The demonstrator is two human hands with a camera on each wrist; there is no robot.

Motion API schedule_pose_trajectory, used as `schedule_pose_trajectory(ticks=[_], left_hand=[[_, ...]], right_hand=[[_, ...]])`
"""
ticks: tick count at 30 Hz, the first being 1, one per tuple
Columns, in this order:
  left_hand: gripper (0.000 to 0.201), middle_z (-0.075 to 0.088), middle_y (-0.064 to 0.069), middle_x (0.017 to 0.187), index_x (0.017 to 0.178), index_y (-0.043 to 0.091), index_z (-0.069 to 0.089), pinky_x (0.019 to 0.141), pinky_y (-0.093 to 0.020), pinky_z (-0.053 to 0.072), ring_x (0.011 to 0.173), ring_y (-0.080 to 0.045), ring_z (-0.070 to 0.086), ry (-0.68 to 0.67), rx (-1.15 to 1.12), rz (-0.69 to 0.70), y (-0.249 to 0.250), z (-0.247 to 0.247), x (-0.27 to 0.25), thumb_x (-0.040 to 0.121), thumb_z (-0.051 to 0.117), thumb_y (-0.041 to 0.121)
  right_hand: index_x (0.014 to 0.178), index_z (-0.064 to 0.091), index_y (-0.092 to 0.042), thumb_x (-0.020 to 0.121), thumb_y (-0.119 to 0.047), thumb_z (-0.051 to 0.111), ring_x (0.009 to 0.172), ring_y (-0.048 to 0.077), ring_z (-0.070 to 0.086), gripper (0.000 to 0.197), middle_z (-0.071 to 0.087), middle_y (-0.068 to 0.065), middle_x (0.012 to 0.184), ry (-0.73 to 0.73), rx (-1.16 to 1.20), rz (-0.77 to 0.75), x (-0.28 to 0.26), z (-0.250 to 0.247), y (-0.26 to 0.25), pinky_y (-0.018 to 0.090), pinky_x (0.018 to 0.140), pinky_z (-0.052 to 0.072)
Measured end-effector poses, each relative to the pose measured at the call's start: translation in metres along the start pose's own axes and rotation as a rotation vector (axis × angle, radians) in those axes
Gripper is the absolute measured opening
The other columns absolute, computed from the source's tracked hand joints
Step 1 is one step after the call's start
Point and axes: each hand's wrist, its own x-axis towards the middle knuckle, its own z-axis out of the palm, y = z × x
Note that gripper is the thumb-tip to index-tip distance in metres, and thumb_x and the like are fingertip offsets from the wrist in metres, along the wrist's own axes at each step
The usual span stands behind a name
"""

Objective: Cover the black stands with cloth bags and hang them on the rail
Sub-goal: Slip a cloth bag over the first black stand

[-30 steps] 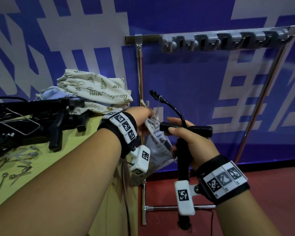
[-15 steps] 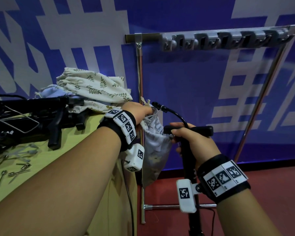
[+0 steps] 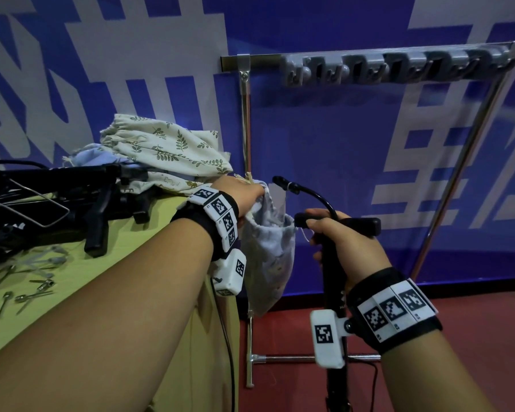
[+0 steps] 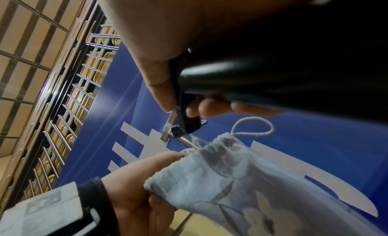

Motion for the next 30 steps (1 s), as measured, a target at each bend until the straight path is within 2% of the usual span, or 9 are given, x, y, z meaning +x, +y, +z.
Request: schedule_pose_trajectory(ticks=[5, 8, 12, 18, 22, 24, 26, 28, 30], left_hand=[[0.031, 0.076, -0.015, 0.097, 0.088, 0.007, 0.073, 0.088, -0.045, 0.06, 0.089, -0.031, 0.071, -0.006, 0.114, 0.087, 0.0, 0.002, -0.001, 0.094, 0.068, 0.037], [0.023, 0.076, -0.013, 0.102, 0.079, 0.018, 0.066, 0.083, -0.047, 0.063, 0.08, -0.029, 0.07, 0.021, 0.074, 0.06, -0.001, 0.003, -0.001, 0.088, 0.076, 0.036], [0.02, 0.076, -0.015, 0.106, 0.084, 0.016, 0.066, 0.08, -0.045, 0.064, 0.096, -0.032, 0.075, 0.02, 0.056, 0.045, -0.001, 0.002, 0.002, 0.088, 0.075, 0.034], [0.014, 0.074, -0.016, 0.115, 0.086, 0.019, 0.062, 0.059, -0.027, 0.057, 0.094, -0.02, 0.07, 0.006, -0.004, 0.033, -0.004, 0.001, 0.009, 0.092, 0.072, 0.025], [0.008, 0.073, -0.017, 0.12, 0.098, 0.018, 0.066, 0.083, -0.043, 0.064, 0.104, -0.033, 0.074, -0.034, -0.065, -0.014, -0.004, -0.002, 0.011, 0.095, 0.066, 0.025], [0.026, 0.074, -0.012, 0.095, 0.116, 0.015, 0.068, 0.073, -0.036, 0.061, 0.081, -0.029, 0.072, -0.075, -0.026, -0.019, -0.002, -0.001, 0.01, 0.091, 0.065, 0.023], [0.019, 0.052, -0.006, 0.05, 0.099, 0.008, 0.066, 0.05, -0.026, 0.046, 0.043, -0.021, 0.05, -0.039, -0.088, -0.066, 0.0, -0.004, 0.007, 0.086, 0.059, 0.019], [0.012, 0.039, -0.004, 0.04, 0.086, 0.007, 0.06, 0.049, -0.025, 0.043, 0.037, -0.019, 0.04, -0.013, -0.009, -0.078, 0.0, -0.004, 0.01, 0.084, 0.056, 0.018], [0.022, 0.048, -0.009, 0.047, 0.087, 0.002, 0.067, 0.057, -0.032, 0.046, 0.047, -0.024, 0.049, -0.004, -0.007, -0.018, 0.002, 0.0, 0.01, 0.083, 0.058, 0.022]], right_hand=[[0.104, 0.084, -0.028, 0.091, -0.023, 0.078, 0.069, 0.017, 0.061, 0.015, 0.07, 0.002, 0.078, 0.024, 0.069, 0.023, 0.003, 0.0, 0.001, 0.03, 0.061, 0.049], [0.102, 0.085, -0.031, 0.091, -0.025, 0.077, 0.068, 0.021, 0.061, 0.015, 0.07, 0.003, 0.08, 0.007, 0.021, 0.008, 0.002, -0.001, 0.0, 0.034, 0.065, 0.049], [0.1, 0.085, -0.029, 0.092, -0.019, 0.076, 0.074, 0.015, 0.066, 0.016, 0.076, -0.005, 0.081, -0.043, 0.001, -0.024, -0.004, 0.003, -0.004, 0.033, 0.069, 0.052], [0.1, 0.085, -0.025, 0.092, -0.014, 0.075, 0.078, 0.014, 0.066, 0.016, 0.076, -0.007, 0.08, -0.086, -0.004, -0.015, -0.006, 0.008, -0.002, 0.032, 0.069, 0.052], [0.1, 0.085, -0.024, 0.092, -0.016, 0.075, 0.067, 0.016, 0.062, 0.016, 0.071, -0.005, 0.073, -0.092, -0.024, 0.007, -0.007, 0.005, -0.001, 0.029, 0.062, 0.05], [0.1, 0.085, -0.025, 0.09, -0.019, 0.076, 0.065, 0.02, 0.059, 0.015, 0.068, 0.002, 0.074, -0.097, -0.034, 0.037, -0.007, 0.005, 0.001, 0.033, 0.064, 0.047], [0.1, 0.085, -0.026, 0.088, -0.022, 0.077, 0.062, 0.021, 0.056, 0.015, 0.063, 0.006, 0.074, -0.091, -0.046, 0.082, -0.005, 0.006, 0.004, 0.034, 0.061, 0.044], [0.1, 0.085, -0.026, 0.088, -0.023, 0.077, 0.058, 0.021, 0.054, 0.015, 0.061, 0.006, 0.072, -0.082, -0.07, 0.119, -0.003, 0.007, 0.006, 0.031, 0.056, 0.042], [0.098, 0.086, -0.026, 0.088, -0.023, 0.078, 0.059, 0.02, 0.055, 0.013, 0.062, 0.005, 0.072, -0.079, -0.099, 0.135, -0.004, 0.008, 0.009, 0.031, 0.057, 0.043]])
